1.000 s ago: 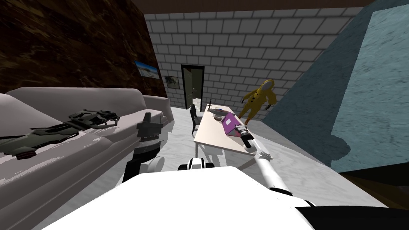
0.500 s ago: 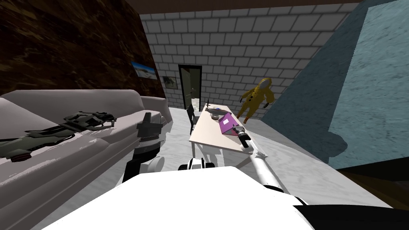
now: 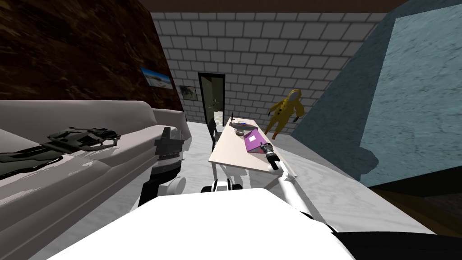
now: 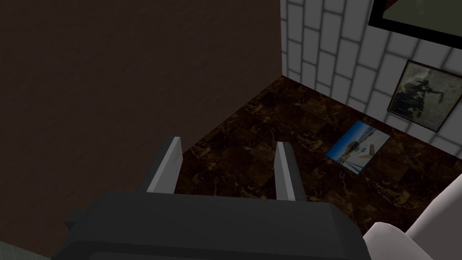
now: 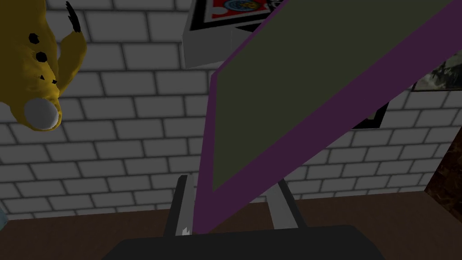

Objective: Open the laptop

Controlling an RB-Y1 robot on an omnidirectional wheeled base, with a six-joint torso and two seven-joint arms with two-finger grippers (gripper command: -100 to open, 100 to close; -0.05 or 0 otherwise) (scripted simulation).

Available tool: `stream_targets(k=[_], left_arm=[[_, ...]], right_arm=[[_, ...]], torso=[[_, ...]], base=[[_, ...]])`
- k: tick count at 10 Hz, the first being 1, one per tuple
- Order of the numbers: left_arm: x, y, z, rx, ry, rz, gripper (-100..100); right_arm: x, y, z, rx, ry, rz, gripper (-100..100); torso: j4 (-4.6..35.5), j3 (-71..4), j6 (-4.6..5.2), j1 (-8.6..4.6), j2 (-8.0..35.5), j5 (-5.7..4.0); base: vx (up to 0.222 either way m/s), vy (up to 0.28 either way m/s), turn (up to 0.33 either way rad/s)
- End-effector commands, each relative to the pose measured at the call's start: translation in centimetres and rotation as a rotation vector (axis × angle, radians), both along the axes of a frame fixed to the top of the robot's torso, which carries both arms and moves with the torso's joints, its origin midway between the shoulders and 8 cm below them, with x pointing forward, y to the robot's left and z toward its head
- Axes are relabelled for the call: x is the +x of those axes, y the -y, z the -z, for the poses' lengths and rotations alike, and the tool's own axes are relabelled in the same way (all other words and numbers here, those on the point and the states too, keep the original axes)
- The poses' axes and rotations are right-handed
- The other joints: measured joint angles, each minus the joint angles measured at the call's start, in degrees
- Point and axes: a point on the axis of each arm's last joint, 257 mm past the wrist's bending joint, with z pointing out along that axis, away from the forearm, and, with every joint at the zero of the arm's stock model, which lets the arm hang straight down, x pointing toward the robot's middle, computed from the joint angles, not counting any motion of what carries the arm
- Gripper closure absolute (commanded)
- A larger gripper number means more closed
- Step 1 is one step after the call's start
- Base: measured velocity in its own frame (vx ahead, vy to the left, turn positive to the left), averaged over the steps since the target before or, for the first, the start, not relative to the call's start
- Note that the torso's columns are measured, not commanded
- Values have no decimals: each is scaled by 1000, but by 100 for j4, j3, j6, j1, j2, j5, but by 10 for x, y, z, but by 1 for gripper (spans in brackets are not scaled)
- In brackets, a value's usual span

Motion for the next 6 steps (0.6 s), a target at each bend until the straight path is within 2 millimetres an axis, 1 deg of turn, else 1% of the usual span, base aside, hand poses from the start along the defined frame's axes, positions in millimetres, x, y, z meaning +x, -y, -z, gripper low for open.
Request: stream_targets(k=[1, 2, 3, 4, 5, 6], left_arm=[[0, 0, 0, 0, 0, 0, 0], [0, 0, 0, 0, 0, 0, 0], [0, 0, 0, 0, 0, 0, 0], [0, 0, 0, 0, 0, 0, 0], [0, 0, 0, 0, 0, 0, 0], [0, 0, 0, 0, 0, 0, 0]], right_arm=[[-8, -10, 27, 60, -20, -3, 100], [-8, -10, 27, 60, -20, -3, 100], [-10, -16, 36, 99, -17, -7, 100], [-10, -16, 36, 99, -17, -7, 100], [-13, -23, 44, 137, -13, -11, 100], [-13, -23, 44, 137, -13, -11, 100]], torso=[[-1, 0, 2, -6, 3, -1], [1, 2, -9, 7, 2, 5], [-7, -2, -12, 20, -8, 7], [-16, -4, -5, 18, -6, 0], [-12, -7, -14, 3, -13, -4], [-13, -5, -12, 1, -7, -9]], base=[[21, -54, -32], [2, -22, -4], [19, -37, -28], [12, -26, -34], [18, -38, -43], [12, -39, -29]])
